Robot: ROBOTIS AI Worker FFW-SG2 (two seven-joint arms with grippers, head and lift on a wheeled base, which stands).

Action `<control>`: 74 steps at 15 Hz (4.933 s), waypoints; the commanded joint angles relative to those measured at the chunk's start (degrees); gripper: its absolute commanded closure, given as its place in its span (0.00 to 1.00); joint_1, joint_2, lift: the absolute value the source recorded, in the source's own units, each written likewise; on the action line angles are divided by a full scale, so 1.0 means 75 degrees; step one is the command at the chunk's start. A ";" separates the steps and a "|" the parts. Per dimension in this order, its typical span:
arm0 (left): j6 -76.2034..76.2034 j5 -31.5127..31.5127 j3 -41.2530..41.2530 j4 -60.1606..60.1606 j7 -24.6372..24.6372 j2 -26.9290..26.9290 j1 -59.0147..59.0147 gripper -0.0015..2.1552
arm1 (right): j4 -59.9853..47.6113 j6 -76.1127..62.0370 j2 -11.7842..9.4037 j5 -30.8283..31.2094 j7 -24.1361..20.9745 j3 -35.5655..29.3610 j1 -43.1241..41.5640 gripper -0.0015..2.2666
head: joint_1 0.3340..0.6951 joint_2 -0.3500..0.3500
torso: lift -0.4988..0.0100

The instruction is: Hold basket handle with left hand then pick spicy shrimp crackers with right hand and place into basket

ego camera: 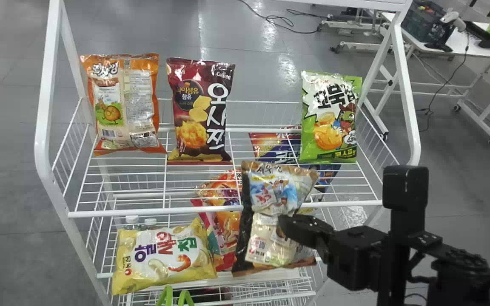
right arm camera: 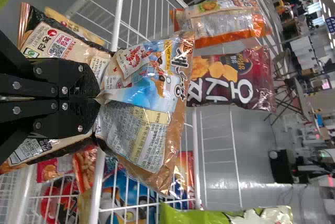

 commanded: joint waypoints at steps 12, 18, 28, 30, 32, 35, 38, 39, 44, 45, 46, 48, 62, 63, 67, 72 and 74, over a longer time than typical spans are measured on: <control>0.0009 0.0015 -0.0105 -0.0048 0.0042 -0.0020 -0.0010 0.88 | -0.0546 0.2655 0.0304 0.0036 0.0220 0.0149 0.0842 0.85 | 1.00 0.21 | 0.91; 0.0009 0.0015 -0.0105 -0.0084 0.0030 -0.0020 0.0001 0.88 | 0.0087 0.2655 0.0422 0.0258 0.0126 0.0817 0.0842 0.85 | 1.00 0.24 | 0.91; 0.0009 0.0027 -0.0246 -0.0037 0.0042 -0.0020 -0.0034 0.88 | 0.1481 0.2655 0.0668 0.0094 -0.0589 0.2083 -0.0049 0.85 | 1.00 0.43 | 0.91; 0.0009 0.0027 -0.0257 -0.0037 0.0042 -0.0020 -0.0034 0.88 | 0.1434 0.2655 0.0668 0.0071 -0.0659 0.2282 -0.0049 0.85 | 1.00 0.49 | 0.91; 0.0009 0.0038 -0.0257 -0.0025 0.0042 -0.0020 -0.0034 0.88 | 0.1399 0.2655 0.0668 0.0094 -0.0823 0.2340 -0.0107 0.85 | 1.00 0.52 | 0.91; 0.0009 0.0038 -0.0246 -0.0025 0.0030 -0.0020 -0.0034 0.88 | 0.1470 0.2655 0.0656 0.0270 -0.0859 0.2352 -0.0201 0.85 | 1.00 0.53 | 0.91; 0.0009 0.0038 -0.0257 -0.0048 0.0030 -0.0020 -0.0046 0.88 | 0.1692 0.2655 0.0609 0.0340 -0.0859 0.2376 -0.0177 0.85 | 1.00 0.50 | 0.91; 0.0009 0.0038 -0.0257 -0.0048 0.0030 -0.0020 -0.0046 0.88 | 0.1751 0.2655 0.0586 0.0352 -0.0847 0.2411 -0.0119 0.85 | 1.00 0.50 | 0.91; 0.0009 0.0062 -0.0269 -0.0037 0.0030 -0.0020 -0.0057 0.88 | 0.2196 0.2655 0.0527 0.0633 -0.0847 0.3020 -0.0060 0.84 | 1.00 0.49 | 0.91; 0.0009 0.0062 -0.0281 -0.0037 0.0030 -0.0020 -0.0057 0.88 | 0.2196 0.2655 0.0527 0.0622 -0.0835 0.3090 -0.0060 0.84 | 1.00 0.52 | 0.91; 0.0009 0.0074 -0.0281 -0.0037 0.0018 -0.0020 -0.0057 0.88 | 0.2196 0.2655 0.0527 0.0622 -0.0847 0.3149 -0.0095 0.84 | 1.00 0.53 | 0.91; 0.0009 0.0085 -0.0281 -0.0048 0.0018 -0.0020 -0.0057 0.88 | 0.2255 0.2655 0.0562 0.0704 -0.0847 0.3196 -0.0154 0.72 | 1.00 0.55 | 0.91; 0.0009 0.0074 -0.0293 -0.0072 0.0065 -0.0020 -0.0022 0.88 | 0.0602 0.2546 0.0363 0.1665 -0.0273 0.1379 0.0760 0.04 | 1.00 0.18 | 0.91; 0.0009 0.0062 -0.0293 -0.0072 0.0088 -0.0020 -0.0022 0.88 | 0.0438 0.1632 0.0363 0.1864 -0.0237 0.1356 0.0866 0.04 | 1.00 0.15 | 0.91; 0.0009 0.0038 -0.0304 -0.0084 0.0112 -0.0020 -0.0022 0.88 | 0.0321 -0.1134 0.0422 0.2497 -0.0003 0.1450 0.1100 0.04 | 1.00 0.17 | 0.91; 0.0009 -0.0020 -0.0398 -0.0072 0.0135 -0.0020 -0.0046 0.88 | 0.0626 -0.3267 0.0539 0.2813 0.0102 0.1485 0.1088 0.04 | 1.00 0.21 | 0.91; 0.0009 -0.0055 -0.0445 -0.0060 0.0147 -0.0020 -0.0081 0.88 | 0.0931 -0.4509 0.0550 0.3083 0.0220 0.1590 0.1088 0.04 | 1.00 0.21 | 0.91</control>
